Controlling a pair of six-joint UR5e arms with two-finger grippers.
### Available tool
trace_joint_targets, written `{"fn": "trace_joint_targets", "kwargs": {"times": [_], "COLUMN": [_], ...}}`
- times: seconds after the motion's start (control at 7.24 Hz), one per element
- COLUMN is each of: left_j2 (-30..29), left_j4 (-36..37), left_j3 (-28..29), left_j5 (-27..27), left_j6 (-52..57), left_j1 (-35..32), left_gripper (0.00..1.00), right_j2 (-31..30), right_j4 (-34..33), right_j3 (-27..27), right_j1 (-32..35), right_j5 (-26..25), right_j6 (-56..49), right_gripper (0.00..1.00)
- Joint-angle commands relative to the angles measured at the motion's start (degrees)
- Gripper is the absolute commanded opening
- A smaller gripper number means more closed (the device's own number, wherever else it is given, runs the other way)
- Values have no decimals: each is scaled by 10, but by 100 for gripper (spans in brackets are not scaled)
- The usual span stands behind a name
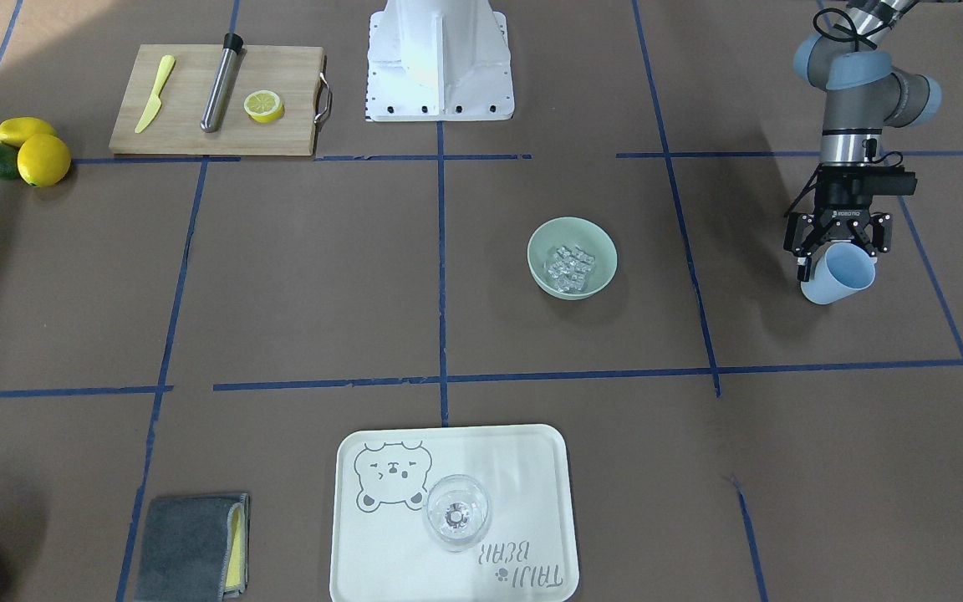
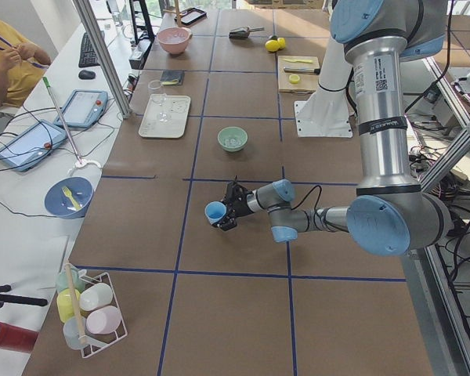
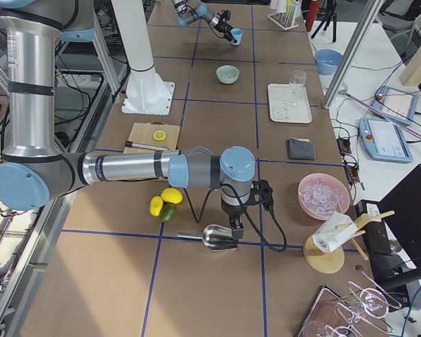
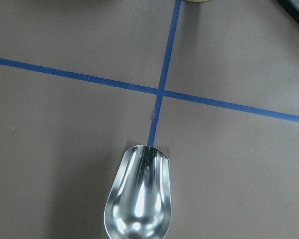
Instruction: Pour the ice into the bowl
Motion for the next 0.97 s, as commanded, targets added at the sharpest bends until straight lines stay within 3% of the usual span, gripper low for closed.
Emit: {"fn": "trace_joint_targets", "kwargs": {"times": [0.0, 0.41, 0.69, 0.83], "left_j2": [11, 13, 5, 1], "left_j4": [-11, -33, -28, -18], "left_j3": [-6, -63, -92, -94], "left_j5": [1, -22, -140, -240], "left_j6": [4, 69, 166, 237], "left_j1": [-6, -88, -192, -269], "left_gripper": [100, 100, 100, 100], "right_j2": [0, 0, 1, 2], "right_j4": [1, 0, 0, 0], "right_j3": [3, 4, 4, 4], "right_j1": [0, 0, 0, 0], "right_j5": [0, -1, -1, -1], "right_j6": [0, 1, 1, 2], "right_gripper": [100, 100, 100, 100]}}
